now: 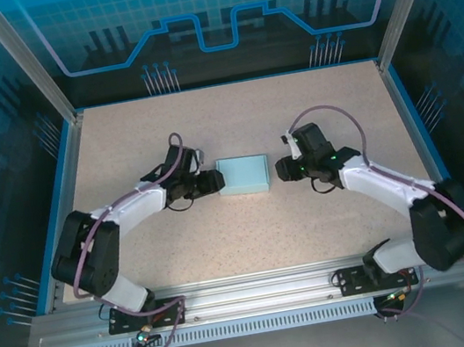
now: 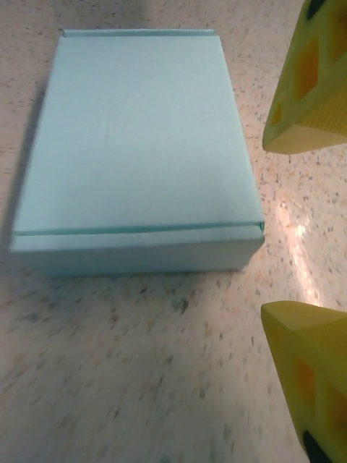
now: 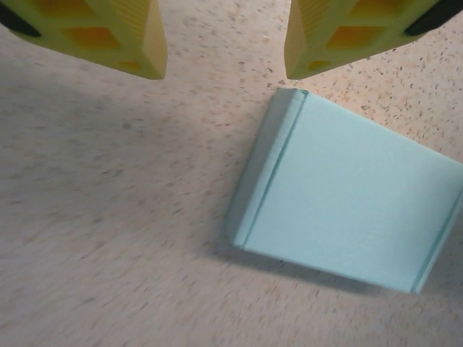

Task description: Fold the paper box

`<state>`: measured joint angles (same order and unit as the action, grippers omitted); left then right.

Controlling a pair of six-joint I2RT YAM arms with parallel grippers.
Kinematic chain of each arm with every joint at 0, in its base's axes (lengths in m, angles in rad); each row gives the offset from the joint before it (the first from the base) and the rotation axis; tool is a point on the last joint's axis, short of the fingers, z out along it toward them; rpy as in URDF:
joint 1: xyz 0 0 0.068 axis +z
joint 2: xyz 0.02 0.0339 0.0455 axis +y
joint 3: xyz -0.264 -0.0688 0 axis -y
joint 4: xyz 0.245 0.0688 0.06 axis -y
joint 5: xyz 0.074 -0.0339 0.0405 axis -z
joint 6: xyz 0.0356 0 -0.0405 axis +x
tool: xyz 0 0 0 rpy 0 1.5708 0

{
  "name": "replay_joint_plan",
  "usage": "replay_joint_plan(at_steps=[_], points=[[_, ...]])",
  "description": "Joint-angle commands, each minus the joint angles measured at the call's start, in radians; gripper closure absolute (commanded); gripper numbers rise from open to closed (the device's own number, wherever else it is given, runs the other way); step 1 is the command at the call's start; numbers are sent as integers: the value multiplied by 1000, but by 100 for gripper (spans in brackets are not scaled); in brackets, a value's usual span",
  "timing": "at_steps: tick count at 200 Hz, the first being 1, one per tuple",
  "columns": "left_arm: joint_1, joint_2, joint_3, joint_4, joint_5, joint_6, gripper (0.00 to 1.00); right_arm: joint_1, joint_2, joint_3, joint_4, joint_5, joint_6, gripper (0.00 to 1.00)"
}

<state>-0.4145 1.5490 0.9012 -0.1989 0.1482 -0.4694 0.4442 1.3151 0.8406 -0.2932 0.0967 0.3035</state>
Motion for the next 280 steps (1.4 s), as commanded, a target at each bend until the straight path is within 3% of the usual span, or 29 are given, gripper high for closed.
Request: replay_joint_plan(at_steps=[1, 13, 28, 57, 72, 100, 132, 162, 204, 230, 263, 280], points=[[2, -142, 28, -46, -200, 92, 39, 16, -127, 28, -92, 240, -126, 47], [5, -213, 5, -25, -288, 133, 36, 11, -185, 7, -81, 317, -153, 41], [13, -304, -38, 19, -399, 187, 32, 4, -248, -25, -48, 400, -185, 27], [47, -461, -174, 164, -603, 284, 7, -48, -327, -119, 59, 473, -216, 2], [86, -518, -240, 226, -642, 309, 1, -99, -343, -174, 133, 482, -216, 0], [175, -551, -359, 367, -581, 394, 1, -212, -306, -289, 310, 449, -229, 0], [264, -443, -487, 605, -472, 451, 1, -320, -203, -430, 580, 275, -242, 0], [334, -269, -530, 790, -342, 454, 1, -336, -101, -430, 694, 207, -269, 0], [376, -152, -483, 901, -270, 474, 1, -341, 3, -417, 867, 118, -295, 0], [413, -9, -495, 1062, -210, 468, 1, -340, 73, -427, 991, 69, -324, 0], [414, -1, -514, 1105, -208, 469, 1, -347, 195, -436, 1112, 32, -333, 0], [414, -1, -514, 1105, -208, 469, 1, -367, 189, -413, 1059, 14, -312, 0]])
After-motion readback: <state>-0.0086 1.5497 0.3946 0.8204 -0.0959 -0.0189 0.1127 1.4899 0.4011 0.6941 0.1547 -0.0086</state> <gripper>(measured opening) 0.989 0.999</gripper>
